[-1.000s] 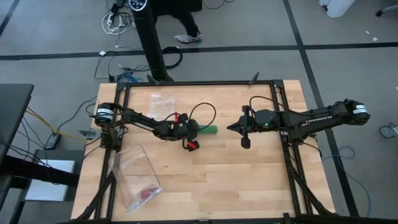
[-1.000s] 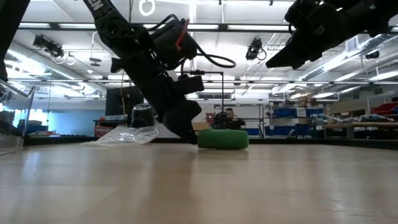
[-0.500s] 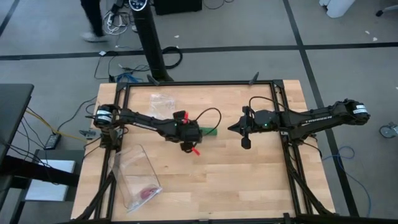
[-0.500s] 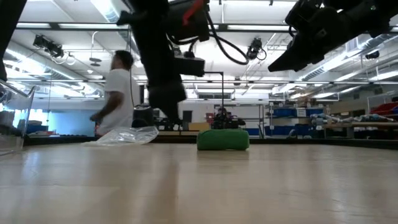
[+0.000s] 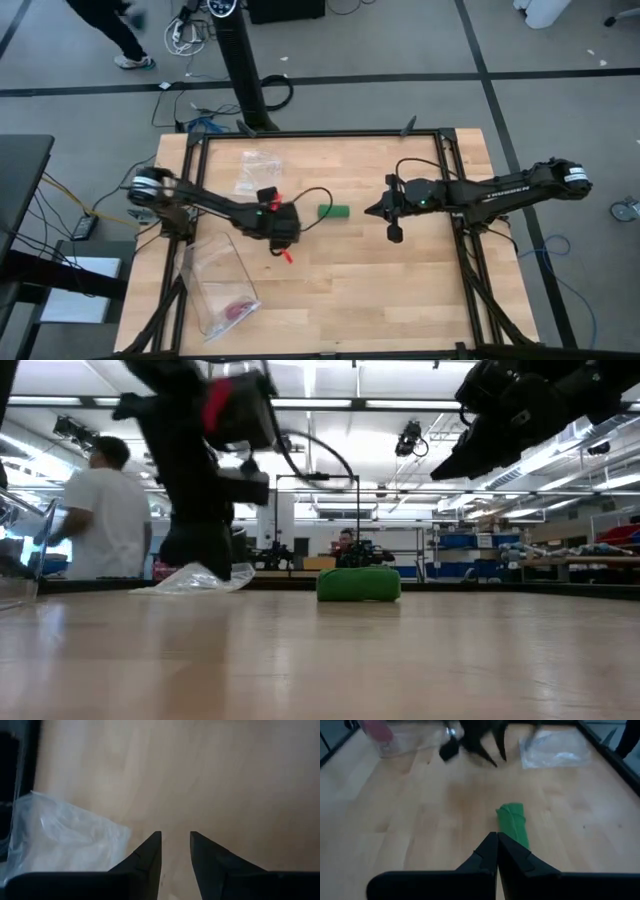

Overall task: Roll bandage
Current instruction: Prepare the transparent zip bag

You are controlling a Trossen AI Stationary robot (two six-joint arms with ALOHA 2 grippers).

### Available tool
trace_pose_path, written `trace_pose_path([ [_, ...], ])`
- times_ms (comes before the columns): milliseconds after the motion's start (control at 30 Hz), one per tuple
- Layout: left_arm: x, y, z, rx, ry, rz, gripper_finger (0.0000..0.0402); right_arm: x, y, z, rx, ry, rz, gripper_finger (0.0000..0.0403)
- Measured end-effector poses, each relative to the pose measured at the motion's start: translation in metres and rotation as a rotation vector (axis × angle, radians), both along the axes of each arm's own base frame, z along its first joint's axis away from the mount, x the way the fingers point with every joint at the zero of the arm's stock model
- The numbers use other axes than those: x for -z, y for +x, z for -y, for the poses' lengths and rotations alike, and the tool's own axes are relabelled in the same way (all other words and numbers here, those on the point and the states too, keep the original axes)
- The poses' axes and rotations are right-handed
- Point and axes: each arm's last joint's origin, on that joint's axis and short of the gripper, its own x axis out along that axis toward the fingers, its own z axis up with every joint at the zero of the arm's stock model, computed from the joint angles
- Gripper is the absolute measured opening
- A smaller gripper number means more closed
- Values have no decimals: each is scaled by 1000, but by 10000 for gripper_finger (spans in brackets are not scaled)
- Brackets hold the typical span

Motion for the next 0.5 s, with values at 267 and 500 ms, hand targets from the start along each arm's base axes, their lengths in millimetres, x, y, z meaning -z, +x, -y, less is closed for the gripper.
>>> trace_pose_path([
  [267, -23, -49, -6, 4, -9, 70, 108, 16, 18, 0, -8, -11, -18, 37],
  [500, -3, -68, -22, -74, 42, -48, 129, 24, 26, 0, -10, -15, -21, 52],
])
